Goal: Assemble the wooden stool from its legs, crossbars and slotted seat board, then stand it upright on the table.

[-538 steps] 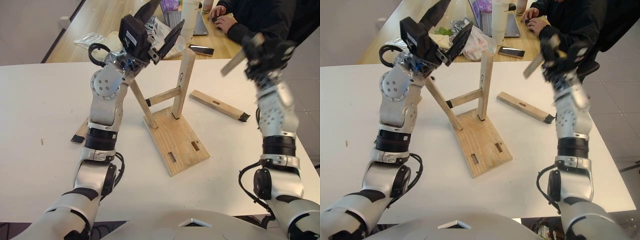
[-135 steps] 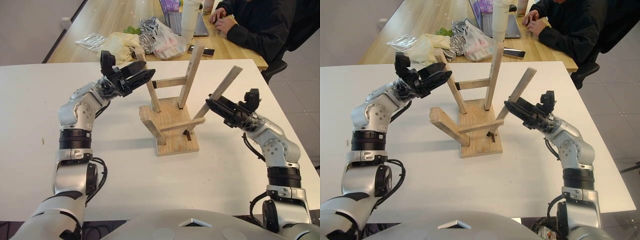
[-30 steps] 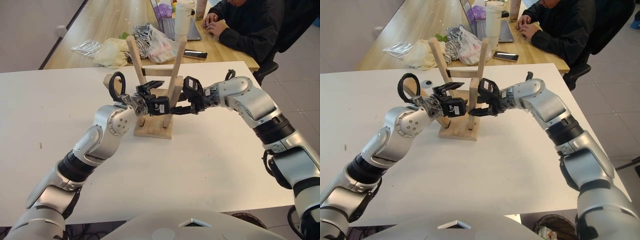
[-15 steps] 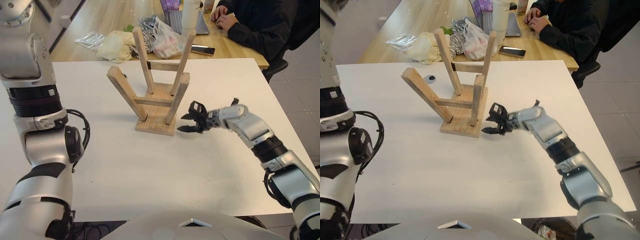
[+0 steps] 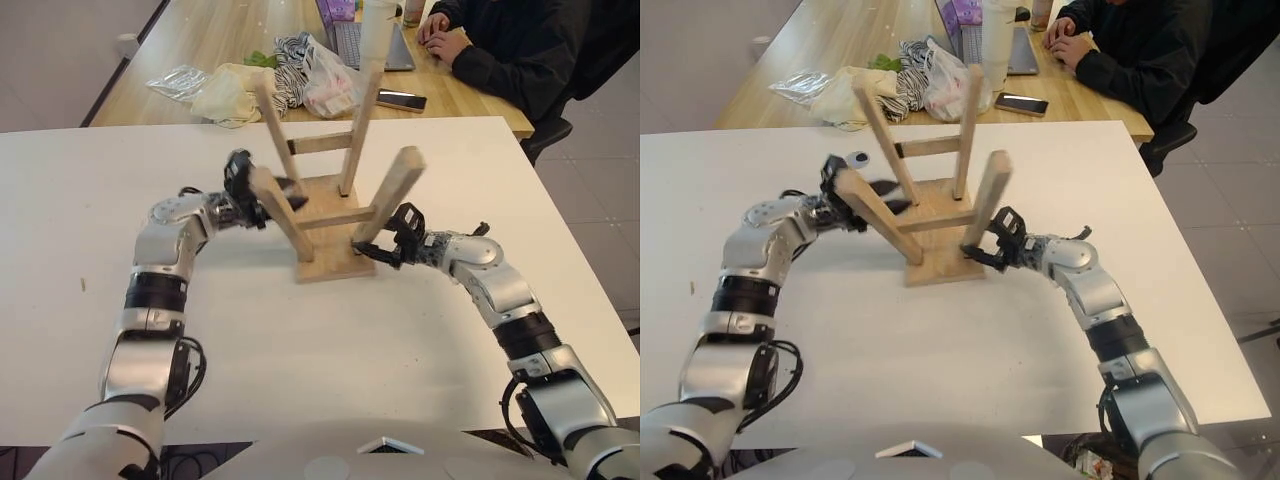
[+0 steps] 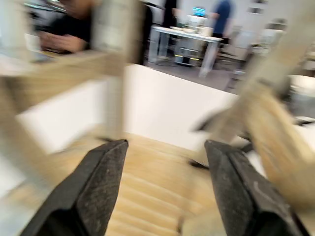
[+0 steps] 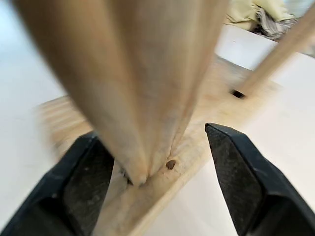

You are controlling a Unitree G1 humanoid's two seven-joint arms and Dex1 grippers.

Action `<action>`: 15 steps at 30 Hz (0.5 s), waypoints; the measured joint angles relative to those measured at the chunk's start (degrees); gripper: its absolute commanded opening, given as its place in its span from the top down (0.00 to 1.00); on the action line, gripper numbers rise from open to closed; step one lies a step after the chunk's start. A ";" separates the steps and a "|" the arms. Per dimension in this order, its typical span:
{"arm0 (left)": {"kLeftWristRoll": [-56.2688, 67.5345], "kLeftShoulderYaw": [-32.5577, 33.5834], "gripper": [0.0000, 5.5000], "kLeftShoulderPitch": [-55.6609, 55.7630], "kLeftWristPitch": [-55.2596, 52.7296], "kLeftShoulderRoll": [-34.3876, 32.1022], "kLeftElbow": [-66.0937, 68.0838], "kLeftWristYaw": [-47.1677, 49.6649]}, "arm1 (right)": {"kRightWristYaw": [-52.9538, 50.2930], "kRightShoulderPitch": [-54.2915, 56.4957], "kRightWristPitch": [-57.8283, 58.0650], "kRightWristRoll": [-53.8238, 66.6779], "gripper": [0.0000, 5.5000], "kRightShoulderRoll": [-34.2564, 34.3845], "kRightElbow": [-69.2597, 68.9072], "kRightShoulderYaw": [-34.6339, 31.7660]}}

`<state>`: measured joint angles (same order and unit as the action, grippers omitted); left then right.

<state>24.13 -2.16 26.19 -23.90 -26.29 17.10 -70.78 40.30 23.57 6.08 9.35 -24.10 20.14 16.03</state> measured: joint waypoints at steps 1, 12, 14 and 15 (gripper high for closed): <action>4.13 -1.84 0.48 -4.22 -4.84 -1.04 -7.76 -3.69 | -4.30 2.91 -3.97 -3.98 0.42 0.59 6.60 -0.20; 6.15 -4.90 0.48 -16.55 -9.14 -4.63 -23.38 2.23 | -11.71 7.72 -16.81 -7.19 0.42 0.48 24.73 -10.27; 0.72 -5.14 0.48 -14.95 -2.48 -5.67 -16.28 3.70 | -7.20 5.09 -16.61 -6.43 0.42 -1.88 23.15 -11.30; -0.86 -4.89 0.48 -13.81 0.13 -6.16 -12.76 4.09 | -4.81 3.83 -16.40 -5.37 0.42 -3.44 22.19 -11.66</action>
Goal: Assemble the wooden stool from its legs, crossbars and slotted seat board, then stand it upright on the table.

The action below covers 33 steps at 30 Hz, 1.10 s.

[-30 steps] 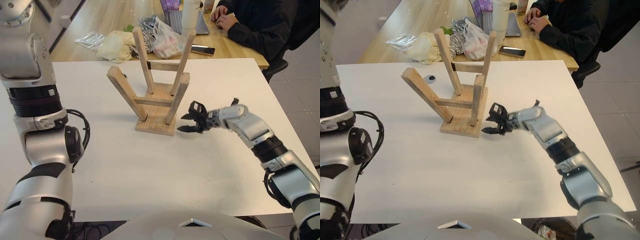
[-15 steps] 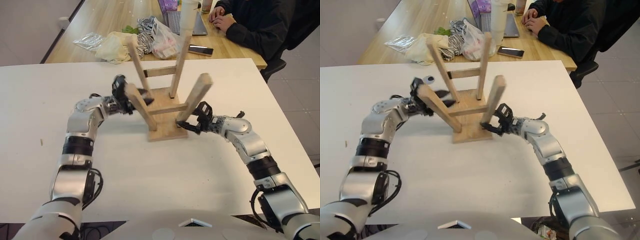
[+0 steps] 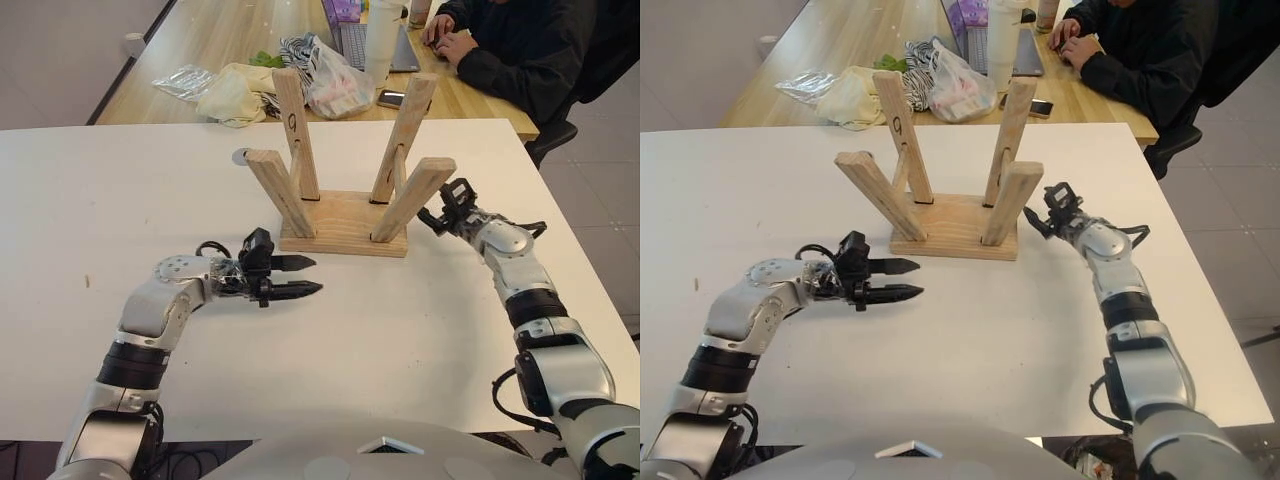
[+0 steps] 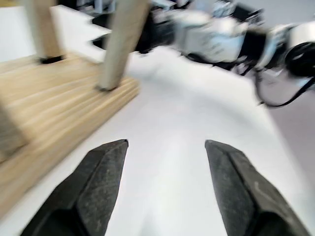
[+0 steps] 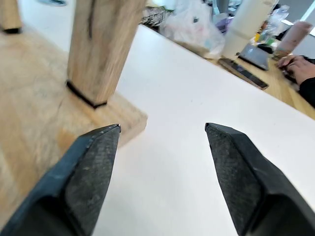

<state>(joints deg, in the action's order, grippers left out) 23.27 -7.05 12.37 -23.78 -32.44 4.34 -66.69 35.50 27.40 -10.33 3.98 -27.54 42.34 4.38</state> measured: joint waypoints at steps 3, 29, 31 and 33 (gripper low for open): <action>-3.99 2.07 0.48 7.16 8.04 0.04 12.76 2.48 | 12.75 -5.79 4.12 3.70 0.42 -4.06 -7.44 -0.14; 15.70 9.13 0.80 3.96 -18.57 -5.27 -4.65 -8.68 | 18.06 -17.09 58.66 41.40 0.69 -0.86 -53.26 -9.23; 19.11 10.50 0.80 4.60 -25.58 -6.09 -5.43 -7.40 | 11.88 -16.89 68.35 49.01 0.69 -0.30 -55.90 -12.93; 20.98 10.79 0.72 8.11 -31.63 -5.92 -2.55 -5.39 | 1.24 -13.35 78.60 57.88 0.70 0.65 -54.65 -17.12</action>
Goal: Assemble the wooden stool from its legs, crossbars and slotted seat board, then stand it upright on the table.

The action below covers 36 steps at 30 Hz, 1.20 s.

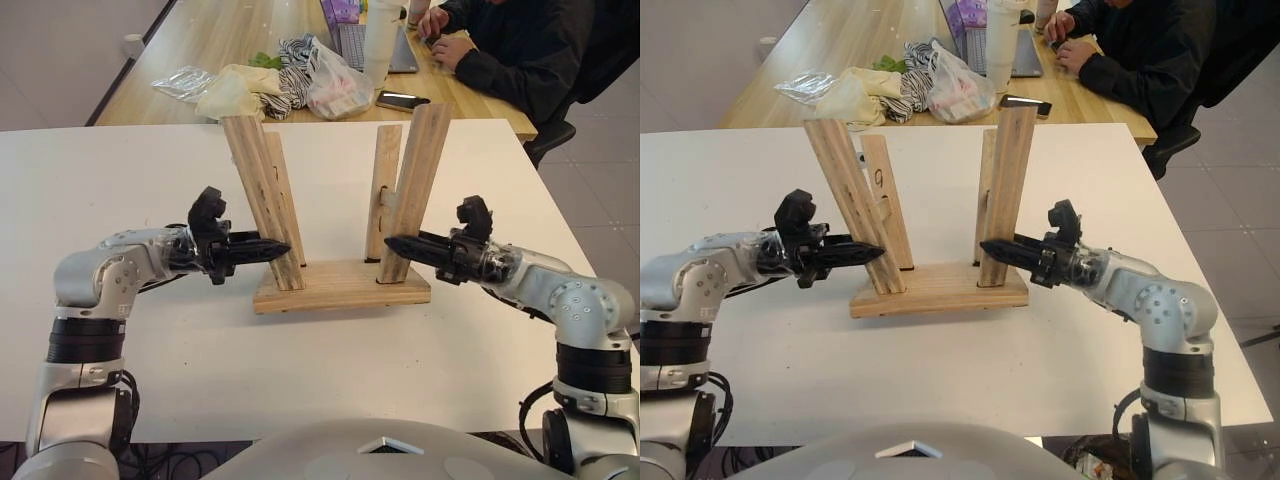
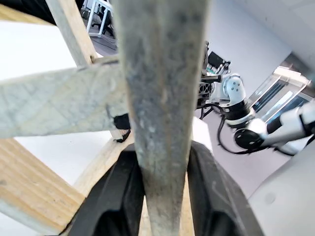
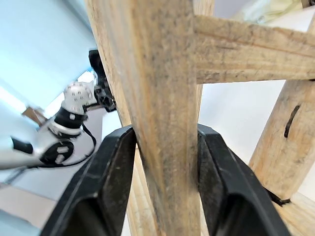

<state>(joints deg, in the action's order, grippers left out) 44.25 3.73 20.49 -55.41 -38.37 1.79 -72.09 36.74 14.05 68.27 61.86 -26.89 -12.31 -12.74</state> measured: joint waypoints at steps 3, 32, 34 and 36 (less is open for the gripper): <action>-0.57 0.69 0.64 5.40 -4.05 0.16 6.13 5.82 | -13.75 5.35 6.40 5.92 0.60 5.31 5.85 -5.33; -24.02 -7.81 0.52 -1.56 40.16 2.56 22.24 -3.80 | 23.45 -1.69 -46.31 -34.58 0.35 -7.19 20.74 17.11; -24.00 -7.81 0.57 -0.64 40.54 2.91 22.95 -3.90 | 24.56 -1.02 -47.10 -34.94 0.40 -6.98 22.08 17.35; -23.87 -7.80 0.62 0.25 40.40 3.10 22.85 -5.06 | 25.86 0.30 -47.56 -34.86 0.47 -4.79 23.51 17.59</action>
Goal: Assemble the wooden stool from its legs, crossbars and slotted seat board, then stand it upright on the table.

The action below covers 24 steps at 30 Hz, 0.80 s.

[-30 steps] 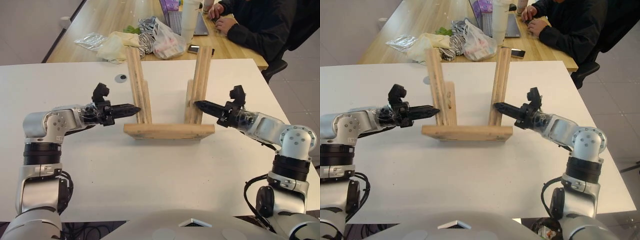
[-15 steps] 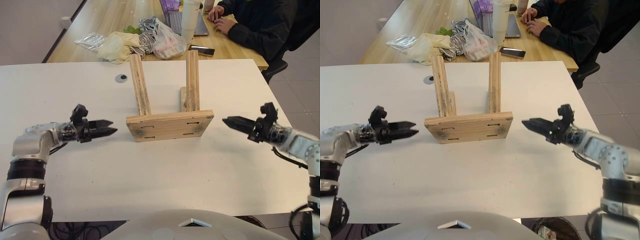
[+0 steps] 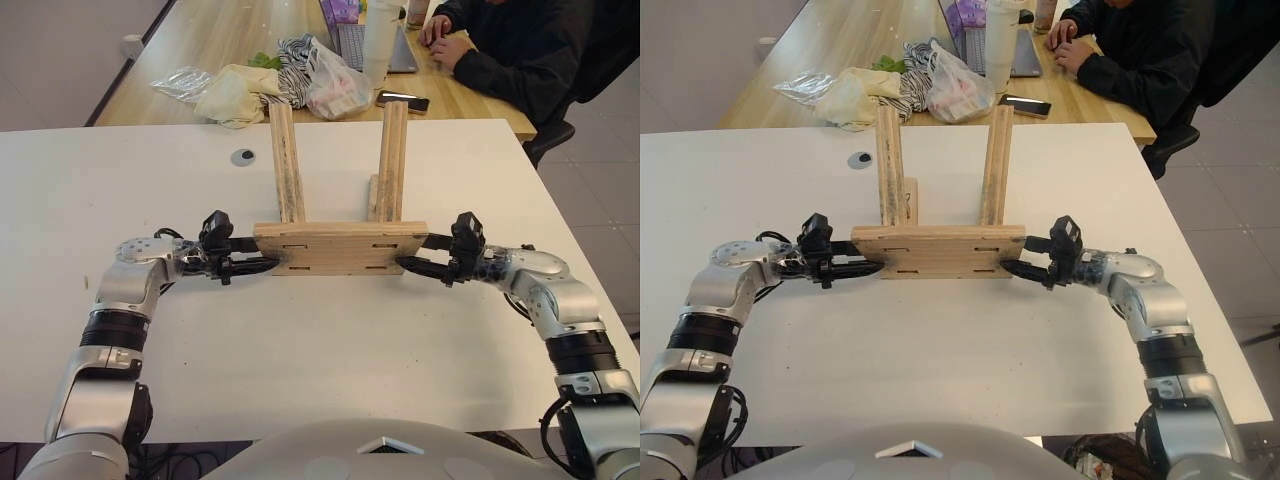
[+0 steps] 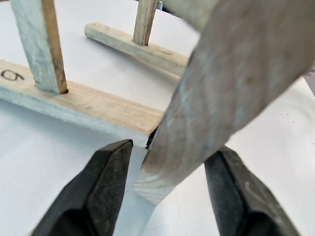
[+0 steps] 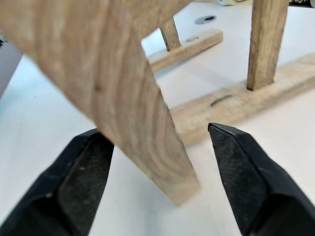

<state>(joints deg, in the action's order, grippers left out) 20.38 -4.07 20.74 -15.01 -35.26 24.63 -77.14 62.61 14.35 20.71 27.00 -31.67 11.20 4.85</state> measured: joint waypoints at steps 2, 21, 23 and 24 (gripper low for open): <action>0.43 0.11 0.67 0.02 -0.95 0.03 -0.04 -1.00 | 0.91 0.24 0.82 0.87 0.52 0.10 0.12 -0.29; 28.17 26.30 0.74 28.33 -37.34 15.35 4.72 41.78 | -57.59 39.05 29.14 40.58 0.68 15.50 24.68 -36.52; 27.47 28.06 0.74 33.79 -33.50 17.38 14.05 47.10 | -60.84 45.99 22.36 38.72 0.74 15.79 35.61 -38.51; 27.41 28.97 0.74 35.93 -31.50 18.03 18.30 48.89 | -61.64 48.23 19.43 37.64 0.77 15.80 39.34 -38.90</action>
<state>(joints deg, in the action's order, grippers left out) 47.79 24.90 56.67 -46.51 -17.23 42.94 -28.26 0.97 62.58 40.14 64.64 -15.87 50.54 -34.05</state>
